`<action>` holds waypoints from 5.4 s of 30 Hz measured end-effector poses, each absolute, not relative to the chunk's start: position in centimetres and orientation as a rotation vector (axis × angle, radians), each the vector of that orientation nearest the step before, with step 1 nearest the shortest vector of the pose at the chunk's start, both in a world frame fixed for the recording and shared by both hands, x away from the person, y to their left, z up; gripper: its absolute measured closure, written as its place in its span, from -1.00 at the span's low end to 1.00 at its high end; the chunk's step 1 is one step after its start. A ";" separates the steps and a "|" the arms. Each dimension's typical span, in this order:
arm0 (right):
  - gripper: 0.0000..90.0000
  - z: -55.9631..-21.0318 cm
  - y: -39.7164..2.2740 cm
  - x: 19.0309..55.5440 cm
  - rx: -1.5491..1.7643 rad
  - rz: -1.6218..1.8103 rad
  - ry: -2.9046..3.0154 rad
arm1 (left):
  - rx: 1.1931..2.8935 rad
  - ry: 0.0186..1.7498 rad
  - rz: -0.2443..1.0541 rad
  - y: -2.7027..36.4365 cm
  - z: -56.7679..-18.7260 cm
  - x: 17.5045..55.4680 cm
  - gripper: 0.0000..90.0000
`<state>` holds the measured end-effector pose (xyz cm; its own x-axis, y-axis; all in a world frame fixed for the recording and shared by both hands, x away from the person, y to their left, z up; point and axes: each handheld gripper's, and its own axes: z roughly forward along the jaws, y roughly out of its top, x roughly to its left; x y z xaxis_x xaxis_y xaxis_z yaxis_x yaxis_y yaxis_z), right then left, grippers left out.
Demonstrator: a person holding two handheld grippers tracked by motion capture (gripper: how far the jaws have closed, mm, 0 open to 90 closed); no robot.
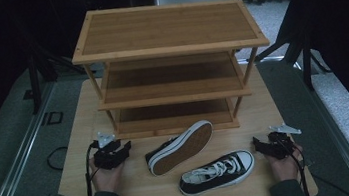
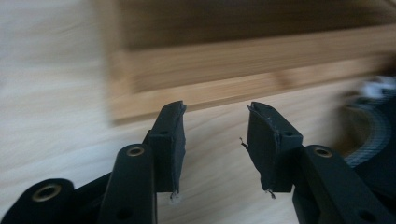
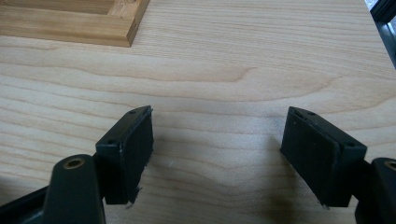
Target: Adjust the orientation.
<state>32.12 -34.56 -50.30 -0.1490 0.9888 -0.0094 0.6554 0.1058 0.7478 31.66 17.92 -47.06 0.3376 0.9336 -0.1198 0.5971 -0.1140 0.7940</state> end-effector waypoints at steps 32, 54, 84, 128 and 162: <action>-0.45 -50.3 -34.5 32.1 1.590 0.832 1.874 | 2.009 0.907 0.256 9.0 -44.7 27.5 0.52; -0.16 -49.3 -33.5 31.7 1.618 0.964 1.939 | 1.979 0.885 0.182 8.5 -44.7 26.3 0.53; -0.10 -44.1 -26.3 30.5 1.376 1.330 2.131 | 1.999 0.825 0.186 8.6 -43.4 26.3 0.43; -0.04 -45.5 -27.3 29.8 1.393 1.303 2.125 | 2.068 0.884 0.128 12.2 -44.5 30.4 0.97; -0.04 -47.0 -33.0 29.7 1.567 1.236 1.945 | 1.996 1.057 0.253 13.5 -46.5 26.7 0.95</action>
